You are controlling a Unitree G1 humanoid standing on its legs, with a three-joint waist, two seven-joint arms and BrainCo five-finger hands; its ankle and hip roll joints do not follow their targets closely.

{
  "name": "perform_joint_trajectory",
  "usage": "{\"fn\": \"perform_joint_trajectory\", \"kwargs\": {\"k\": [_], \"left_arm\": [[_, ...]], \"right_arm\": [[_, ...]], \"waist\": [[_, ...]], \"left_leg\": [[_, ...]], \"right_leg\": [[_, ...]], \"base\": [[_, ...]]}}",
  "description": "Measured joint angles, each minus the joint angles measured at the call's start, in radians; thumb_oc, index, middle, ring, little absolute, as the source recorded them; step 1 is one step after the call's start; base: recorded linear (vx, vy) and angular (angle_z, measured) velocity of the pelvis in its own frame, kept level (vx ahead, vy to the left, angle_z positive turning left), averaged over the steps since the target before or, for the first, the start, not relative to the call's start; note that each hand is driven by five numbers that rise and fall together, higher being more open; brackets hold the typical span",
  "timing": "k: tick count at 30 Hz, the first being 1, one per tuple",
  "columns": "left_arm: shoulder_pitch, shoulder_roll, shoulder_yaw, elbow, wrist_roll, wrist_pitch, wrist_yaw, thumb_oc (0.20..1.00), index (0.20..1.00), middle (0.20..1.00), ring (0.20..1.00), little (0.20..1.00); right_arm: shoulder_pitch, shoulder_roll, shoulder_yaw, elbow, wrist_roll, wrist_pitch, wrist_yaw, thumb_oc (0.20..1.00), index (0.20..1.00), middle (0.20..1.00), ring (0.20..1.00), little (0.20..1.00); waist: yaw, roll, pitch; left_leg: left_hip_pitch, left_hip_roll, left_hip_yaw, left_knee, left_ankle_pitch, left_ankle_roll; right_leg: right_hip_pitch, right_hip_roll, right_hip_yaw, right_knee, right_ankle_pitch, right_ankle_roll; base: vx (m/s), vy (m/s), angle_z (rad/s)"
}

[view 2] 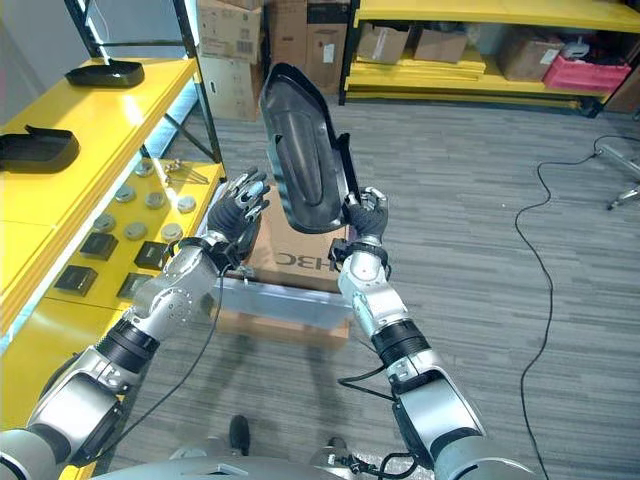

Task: Move parts from the plastic box to the shelf.

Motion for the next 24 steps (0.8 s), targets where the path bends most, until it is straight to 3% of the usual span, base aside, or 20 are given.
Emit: {"fn": "perform_joint_trajectory", "kwargs": {"k": [12,24], "left_arm": [[-0.002,-0.006,-0.056,0.081,0.068,0.116,0.04,1.0,1.0,1.0,1.0,1.0],[0.002,-0.028,-0.089,0.123,0.072,0.152,0.01,1.0,1.0,1.0,1.0,1.0]], "right_arm": [[0.0,0.034,0.084,0.073,-0.001,0.026,0.059,0.2,0.2,0.2,0.2,0.2],[0.0,0.065,0.128,0.074,-0.003,0.03,0.075,0.2,0.2,0.2,0.2,0.2]], "waist": [[-0.001,-0.001,-0.036],[0.017,0.001,-0.041]], "left_leg": [[0.002,0.0,0.002,-0.002,0.0,0.0],[0.003,-0.002,-0.005,-0.022,0.018,-0.001]], "right_leg": [[0.0,0.0,0.001,-0.01,0.007,0.0],[0.003,0.0,-0.01,-0.012,0.011,0.0]], "base": [[0.0,0.0,0.0],[0.0,0.0,0.02]]}}
